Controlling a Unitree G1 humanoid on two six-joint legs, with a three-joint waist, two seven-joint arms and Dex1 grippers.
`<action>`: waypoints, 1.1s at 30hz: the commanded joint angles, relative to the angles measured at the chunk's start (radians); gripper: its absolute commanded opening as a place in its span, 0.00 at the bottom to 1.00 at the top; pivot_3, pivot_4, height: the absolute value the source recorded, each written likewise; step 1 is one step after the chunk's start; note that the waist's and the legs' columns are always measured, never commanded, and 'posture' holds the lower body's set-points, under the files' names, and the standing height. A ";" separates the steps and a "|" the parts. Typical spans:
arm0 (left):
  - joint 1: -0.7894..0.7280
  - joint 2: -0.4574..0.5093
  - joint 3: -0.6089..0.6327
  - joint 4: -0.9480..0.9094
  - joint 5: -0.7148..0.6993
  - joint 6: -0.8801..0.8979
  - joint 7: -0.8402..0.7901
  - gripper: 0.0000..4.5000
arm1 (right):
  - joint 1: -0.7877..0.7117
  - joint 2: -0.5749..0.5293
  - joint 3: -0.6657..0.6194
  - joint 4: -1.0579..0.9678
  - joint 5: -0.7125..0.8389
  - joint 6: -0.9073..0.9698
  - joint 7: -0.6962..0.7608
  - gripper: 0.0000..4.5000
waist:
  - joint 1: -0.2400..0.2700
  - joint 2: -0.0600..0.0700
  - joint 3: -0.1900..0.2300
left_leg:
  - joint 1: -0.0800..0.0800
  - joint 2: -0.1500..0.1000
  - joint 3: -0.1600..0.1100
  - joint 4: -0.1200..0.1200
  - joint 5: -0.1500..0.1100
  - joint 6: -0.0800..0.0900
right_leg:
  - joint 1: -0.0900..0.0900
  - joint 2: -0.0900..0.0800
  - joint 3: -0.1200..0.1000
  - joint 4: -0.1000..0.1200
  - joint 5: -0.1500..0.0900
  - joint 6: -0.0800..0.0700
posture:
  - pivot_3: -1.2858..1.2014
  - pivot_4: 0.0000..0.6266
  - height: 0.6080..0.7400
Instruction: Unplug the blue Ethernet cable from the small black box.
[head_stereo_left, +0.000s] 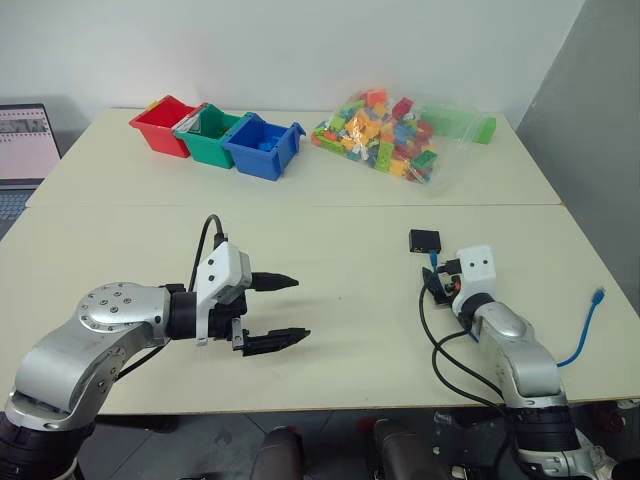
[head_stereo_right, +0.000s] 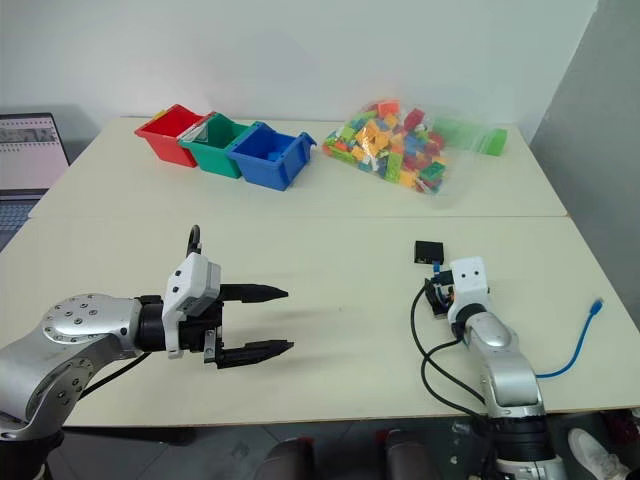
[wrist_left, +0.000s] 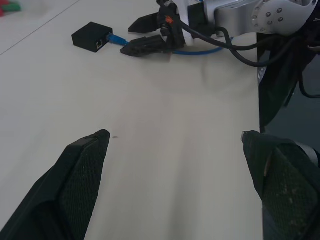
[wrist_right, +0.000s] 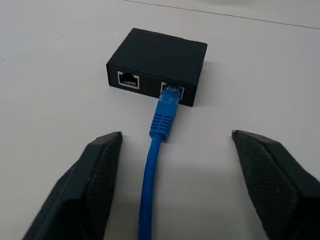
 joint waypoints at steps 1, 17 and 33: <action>-0.011 0.000 -0.001 0.003 0.012 -0.031 -0.004 1.00 | -0.012 0.015 0.012 -0.012 -0.021 0.046 -0.029 0.60 | 0.000 0.000 0.000 | 0.000 0.000 0.000 0.000 0.000 0.000 | 0.000 0.000 0.000 0.000 0.000 0.000 | 0.52 0.24 1.00; 0.010 -0.042 0.022 0.124 -0.001 -0.028 0.012 1.00 | -0.051 -0.181 0.142 0.004 -0.084 -0.129 0.192 0.01 | 0.003 0.000 0.000 | -0.001 -0.001 0.000 0.000 0.000 0.000 | 0.000 0.000 0.000 -0.001 0.000 0.000 | 0.52 0.24 1.00; -0.114 -0.061 0.099 0.268 -0.424 0.380 -0.050 1.00 | -0.313 -0.359 0.319 0.107 0.023 -1.043 0.842 0.00 | 0.000 0.001 0.001 | -0.002 -0.001 -0.001 0.001 0.000 0.000 | -0.001 -0.001 -0.002 0.000 0.002 -0.004 | 0.52 0.24 1.00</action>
